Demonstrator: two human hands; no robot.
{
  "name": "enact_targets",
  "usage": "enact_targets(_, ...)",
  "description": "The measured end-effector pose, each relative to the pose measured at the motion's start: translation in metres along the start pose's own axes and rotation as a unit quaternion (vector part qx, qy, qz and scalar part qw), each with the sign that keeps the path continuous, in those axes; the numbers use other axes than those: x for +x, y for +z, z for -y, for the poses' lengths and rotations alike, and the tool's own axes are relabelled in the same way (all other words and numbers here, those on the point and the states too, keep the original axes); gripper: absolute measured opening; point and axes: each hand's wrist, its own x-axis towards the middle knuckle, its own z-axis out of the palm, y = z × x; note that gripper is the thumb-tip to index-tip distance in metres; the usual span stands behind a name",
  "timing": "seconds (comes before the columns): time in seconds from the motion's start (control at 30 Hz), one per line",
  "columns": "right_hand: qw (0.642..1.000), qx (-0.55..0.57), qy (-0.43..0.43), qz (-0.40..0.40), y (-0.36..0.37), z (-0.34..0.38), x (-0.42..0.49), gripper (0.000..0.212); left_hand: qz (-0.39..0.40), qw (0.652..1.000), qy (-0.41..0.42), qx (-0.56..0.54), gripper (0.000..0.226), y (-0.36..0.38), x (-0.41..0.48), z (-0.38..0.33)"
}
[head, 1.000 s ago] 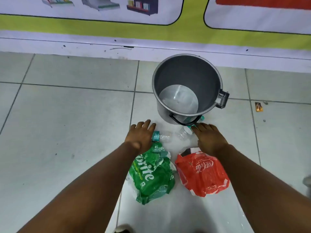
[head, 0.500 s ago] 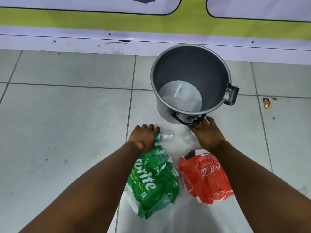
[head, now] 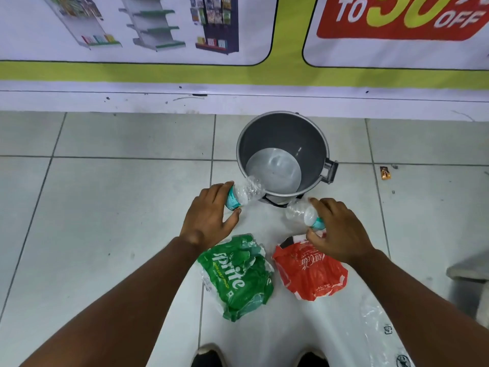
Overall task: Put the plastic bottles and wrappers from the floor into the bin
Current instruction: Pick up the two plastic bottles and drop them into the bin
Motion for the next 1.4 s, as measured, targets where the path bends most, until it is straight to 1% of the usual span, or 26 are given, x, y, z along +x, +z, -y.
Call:
enact_targets(0.1, 0.995, 0.068, 0.023, -0.068, -0.03, 0.005, 0.007, 0.078, -0.033, 0.999, -0.007, -0.022, 0.066, -0.021, 0.018, -0.012)
enact_targets(0.2, 0.99, 0.071, 0.036, -0.118, -0.057, 0.012, 0.034, 0.08, -0.055, 0.998, -0.013, -0.036, 0.066, -0.037, 0.035, -0.022)
enact_targets(0.27, 0.989, 0.078, 0.045, -0.121, -0.071, 0.02, 0.063, 0.078, -0.069, 0.996, -0.019, -0.048, 0.065, -0.043, 0.043, -0.026)
enact_targets(0.37, 0.981, 0.136, 0.092, -0.098, -0.08, 0.035, 0.109, 0.073, -0.085, 0.992, -0.048, -0.073, 0.065, -0.047, 0.043, -0.029)
enact_targets(0.43, 0.965, 0.205, 0.121, -0.108, -0.084, 0.045, 0.133, 0.069, -0.093, 0.988, -0.078, -0.097, 0.065, -0.05, 0.038, -0.028)
enact_targets(0.5, 0.944, 0.265, 0.141, -0.135, -0.086, 0.052, 0.147, 0.067, -0.101, 0.984, -0.098, -0.113, 0.064, -0.055, 0.031, -0.026)
enact_targets(0.57, 0.933, 0.286, 0.156, -0.154, -0.085, 0.056, 0.153, 0.067, -0.104, 0.98, -0.105, -0.13, 0.063, -0.061, 0.026, -0.024)
enact_targets(0.63, 0.934, 0.281, 0.162, -0.15, -0.082, 0.058, 0.154, 0.07, -0.113, 0.973, -0.119, -0.162, 0.061, -0.068, 0.024, -0.024)
enact_targets(0.73, 0.934, 0.292, 0.174, -0.114, -0.08, 0.055, 0.149, 0.092, -0.145, 0.957, -0.14, -0.208, 0.058, -0.077, 0.023, -0.029)
enact_targets(0.8, 0.934, 0.293, 0.179, -0.098, -0.082, 0.054, 0.144, 0.099, -0.157, 0.954, -0.138, -0.215, 0.057, -0.079, 0.022, -0.034)
enact_targets(0.87, 0.936, 0.286, 0.175, -0.108, -0.086, 0.056, 0.134, 0.095, -0.156, 0.955, -0.129, -0.217, 0.056, -0.081, 0.02, -0.038)
enact_targets(0.93, 0.934, 0.281, 0.169, -0.139, -0.091, 0.057, 0.12, 0.087, -0.151, 0.956, -0.121, -0.22, 0.056, -0.081, 0.022, -0.042)
enact_targets(1.0, 0.934, 0.278, 0.147, -0.169, -0.097, 0.056, 0.099, 0.08, -0.148, 0.957, -0.118, -0.221, 0.057, -0.081, 0.025, -0.046)
enact_targets(1.07, 0.939, 0.265, 0.122, -0.183, -0.103, 0.05, 0.077, 0.076, -0.142, 0.959, -0.113, -0.218, 0.058, -0.081, 0.034, -0.054)
enact_targets(1.23, 0.962, 0.217, 0.103, -0.131, -0.111, 0.028, 0.048, 0.076, -0.127, 0.962, -0.088, -0.224, 0.051, -0.072, 0.072, -0.085)
enact_targets(1.4, 0.973, 0.185, 0.105, -0.087, -0.118, -0.001, 0.026, 0.079, -0.103, 0.973, -0.068, -0.193, 0.053, -0.058, 0.116, -0.118)
